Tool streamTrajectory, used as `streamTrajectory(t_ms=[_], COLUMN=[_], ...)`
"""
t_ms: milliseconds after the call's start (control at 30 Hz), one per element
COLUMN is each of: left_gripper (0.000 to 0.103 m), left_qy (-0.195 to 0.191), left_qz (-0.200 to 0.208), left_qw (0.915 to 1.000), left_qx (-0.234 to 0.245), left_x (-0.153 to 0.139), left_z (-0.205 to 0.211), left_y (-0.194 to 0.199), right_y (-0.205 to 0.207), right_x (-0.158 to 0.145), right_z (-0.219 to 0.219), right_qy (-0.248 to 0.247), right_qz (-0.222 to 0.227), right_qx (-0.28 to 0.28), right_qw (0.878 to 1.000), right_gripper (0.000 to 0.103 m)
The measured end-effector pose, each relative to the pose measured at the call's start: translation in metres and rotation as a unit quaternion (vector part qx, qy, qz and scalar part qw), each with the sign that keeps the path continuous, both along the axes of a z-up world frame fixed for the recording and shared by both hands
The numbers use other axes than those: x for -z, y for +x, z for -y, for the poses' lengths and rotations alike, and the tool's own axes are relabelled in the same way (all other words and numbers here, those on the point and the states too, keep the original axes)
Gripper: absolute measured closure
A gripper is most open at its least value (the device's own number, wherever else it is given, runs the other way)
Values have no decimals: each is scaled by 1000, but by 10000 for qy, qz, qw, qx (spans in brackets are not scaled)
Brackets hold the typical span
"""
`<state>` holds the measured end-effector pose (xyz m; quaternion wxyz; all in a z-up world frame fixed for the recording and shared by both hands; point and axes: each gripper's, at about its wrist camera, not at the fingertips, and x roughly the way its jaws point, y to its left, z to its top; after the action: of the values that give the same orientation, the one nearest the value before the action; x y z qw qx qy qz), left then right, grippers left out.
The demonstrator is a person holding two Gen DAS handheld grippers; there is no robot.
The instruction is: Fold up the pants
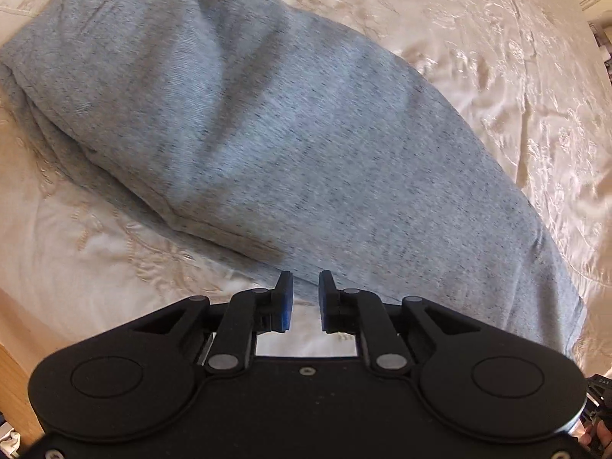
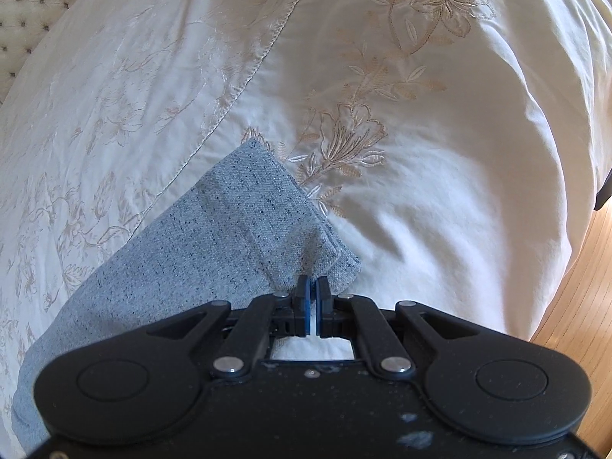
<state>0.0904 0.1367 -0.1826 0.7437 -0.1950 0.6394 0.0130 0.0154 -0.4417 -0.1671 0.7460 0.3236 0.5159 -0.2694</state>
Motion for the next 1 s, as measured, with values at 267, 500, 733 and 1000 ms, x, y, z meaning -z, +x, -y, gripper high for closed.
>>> streamTrajectory(t_ms=[267,500,733,1000], left_gripper=[83,81,74,57], left_qy=[-104,3,171,50], left_qz=[-124,-455,-720,-689], left_qw=[9995,9990,9972,9966], left_qx=[261,22,-94,-456], left_x=[15,33,33,41], left_z=[49,61,75,80], left_y=[9,18,20,16], right_y=[-2,-1,-3,-3], right_x=[-1,-5,-6,-4], right_z=[4,5,9,11], right_qy=[66,44,104,155], right_qz=[65,148,201,192], right_qx=[-138,-326,-379,-419], right_qw=[9999,9993,9990,9988], right_gripper=[99,99,99,99])
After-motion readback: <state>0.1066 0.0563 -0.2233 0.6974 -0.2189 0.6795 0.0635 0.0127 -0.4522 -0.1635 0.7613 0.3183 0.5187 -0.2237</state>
